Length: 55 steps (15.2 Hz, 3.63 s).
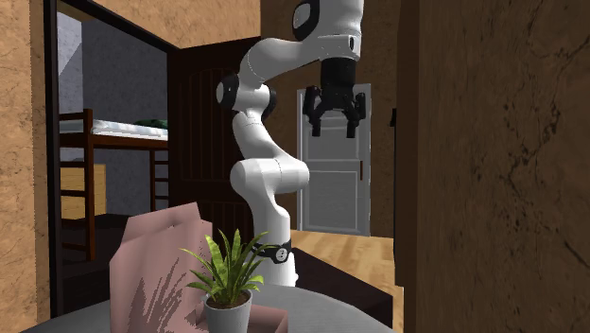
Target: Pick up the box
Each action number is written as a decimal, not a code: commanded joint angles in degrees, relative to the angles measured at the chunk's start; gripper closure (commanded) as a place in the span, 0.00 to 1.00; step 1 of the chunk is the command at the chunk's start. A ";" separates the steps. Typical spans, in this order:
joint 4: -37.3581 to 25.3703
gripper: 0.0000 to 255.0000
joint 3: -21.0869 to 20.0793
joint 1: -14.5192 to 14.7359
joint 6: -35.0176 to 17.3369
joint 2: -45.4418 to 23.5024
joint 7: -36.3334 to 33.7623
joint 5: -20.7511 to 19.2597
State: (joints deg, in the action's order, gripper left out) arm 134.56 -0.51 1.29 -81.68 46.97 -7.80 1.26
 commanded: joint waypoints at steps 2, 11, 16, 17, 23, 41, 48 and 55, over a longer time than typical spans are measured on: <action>0.14 0.00 1.09 -0.59 -0.76 -0.82 0.74 -0.82; -1.05 0.00 10.79 -5.55 -7.85 -10.52 7.13 -7.11; -3.65 0.00 16.08 -7.81 -11.66 -17.51 10.62 -9.29; -4.34 0.00 17.14 -8.20 -12.39 -19.03 11.33 -9.58; -9.55 0.00 23.30 -10.40 -16.35 -28.98 15.95 -9.96; -22.16 0.00 32.81 -16.44 -24.97 -53.92 27.48 -2.20; -21.45 1.00 32.75 -16.49 -26.17 -54.49 27.57 -1.90; -21.88 1.00 32.80 -16.47 -25.39 -54.09 27.52 -2.12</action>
State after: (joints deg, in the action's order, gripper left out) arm 112.82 32.28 -15.20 -107.41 -7.32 19.76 -0.75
